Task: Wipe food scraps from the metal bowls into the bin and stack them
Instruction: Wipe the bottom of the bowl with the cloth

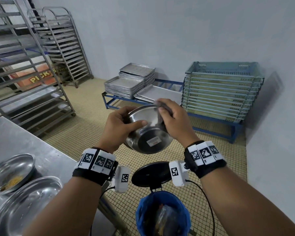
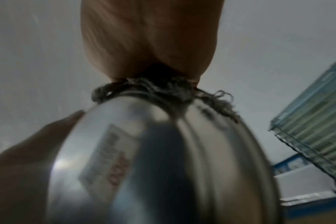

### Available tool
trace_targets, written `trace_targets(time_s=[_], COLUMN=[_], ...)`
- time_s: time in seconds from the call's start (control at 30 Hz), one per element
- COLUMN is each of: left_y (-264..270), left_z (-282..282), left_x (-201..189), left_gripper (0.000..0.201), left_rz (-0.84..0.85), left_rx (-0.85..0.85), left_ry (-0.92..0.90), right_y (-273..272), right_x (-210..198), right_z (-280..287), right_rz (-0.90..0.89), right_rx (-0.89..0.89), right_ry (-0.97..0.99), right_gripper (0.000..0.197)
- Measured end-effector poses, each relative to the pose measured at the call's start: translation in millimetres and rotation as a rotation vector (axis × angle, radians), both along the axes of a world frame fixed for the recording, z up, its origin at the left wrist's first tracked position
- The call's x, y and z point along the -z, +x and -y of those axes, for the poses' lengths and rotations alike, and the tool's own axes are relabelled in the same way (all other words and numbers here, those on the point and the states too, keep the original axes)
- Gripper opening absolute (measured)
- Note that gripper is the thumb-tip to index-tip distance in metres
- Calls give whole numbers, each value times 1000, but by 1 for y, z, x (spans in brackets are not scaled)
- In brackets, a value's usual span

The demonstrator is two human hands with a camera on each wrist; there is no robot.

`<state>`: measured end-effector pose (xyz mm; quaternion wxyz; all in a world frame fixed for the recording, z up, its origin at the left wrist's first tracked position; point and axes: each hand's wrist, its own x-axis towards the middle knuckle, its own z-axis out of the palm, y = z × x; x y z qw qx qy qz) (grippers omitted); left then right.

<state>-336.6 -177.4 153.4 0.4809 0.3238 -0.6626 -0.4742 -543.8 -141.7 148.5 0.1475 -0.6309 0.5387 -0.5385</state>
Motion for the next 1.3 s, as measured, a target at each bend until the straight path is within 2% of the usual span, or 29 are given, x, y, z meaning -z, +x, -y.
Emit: trace_targets(time_s=[0.07, 0.1, 0.23, 0.3, 0.37, 0.43, 0.5, 0.57, 0.67, 0.73, 0.8, 0.87, 0.93, 1.03, 1.1, 1.23, 1.3], left_y=[-5, -5, 9, 14, 11, 6, 1, 0, 4, 8, 11, 12, 10, 2, -1, 7, 12], left_z=[-1, -1, 3, 5, 3, 0, -3, -4, -3, 0, 1, 2, 4, 6, 6, 5, 6], left_x=[1, 0, -1, 0, 0, 1, 3, 2, 5, 9, 9, 4, -5, -17, -21, -21, -18], left_gripper=[46, 46, 41, 41, 42, 40, 41, 40, 39, 39, 36, 31, 43, 68, 73, 67, 65], left_rz=[3, -20, -137, -200, -208, -164, -139, -156, -227, -254, -158, 79, 285, 398, 372, 167, 82], left_rx=[12, 5, -67, -85, -82, -61, -45, -50, -73, -83, -78, -40, 8, 60, 61, -2, -35], left_ry=[1, 8, 47, 76, 76, 63, 62, 75, 111, 136, 106, -17, -120, -196, -199, -88, -45], right_y=[5, 4, -13, -15, -13, -9, -8, -10, -13, -14, -15, -14, -12, -5, -3, -13, -19], right_x=[-5, -3, 27, 39, 34, 19, 6, 6, 21, 25, 19, 5, -6, -14, -14, 2, 16], right_z=[3, 4, -1, -2, 0, 3, 5, 5, 0, -3, -3, -3, -1, 2, 3, -1, 0], right_rz=[-142, -132, 201, 280, 334, 279, 101, 66, 308, 362, 341, 338, 215, -48, -47, 195, 231], right_rx=[-2, 0, -2, 11, 12, -4, -18, -21, -38, -30, -15, -55, -82, -76, -80, -59, 2], right_ry=[-75, -84, 49, 61, 57, 38, -12, -26, 30, 30, 22, 32, 28, 4, -31, 25, 63], right_gripper=[30, 30, 20, 21, 21, 25, 30, 30, 22, 22, 21, 20, 21, 23, 25, 25, 25])
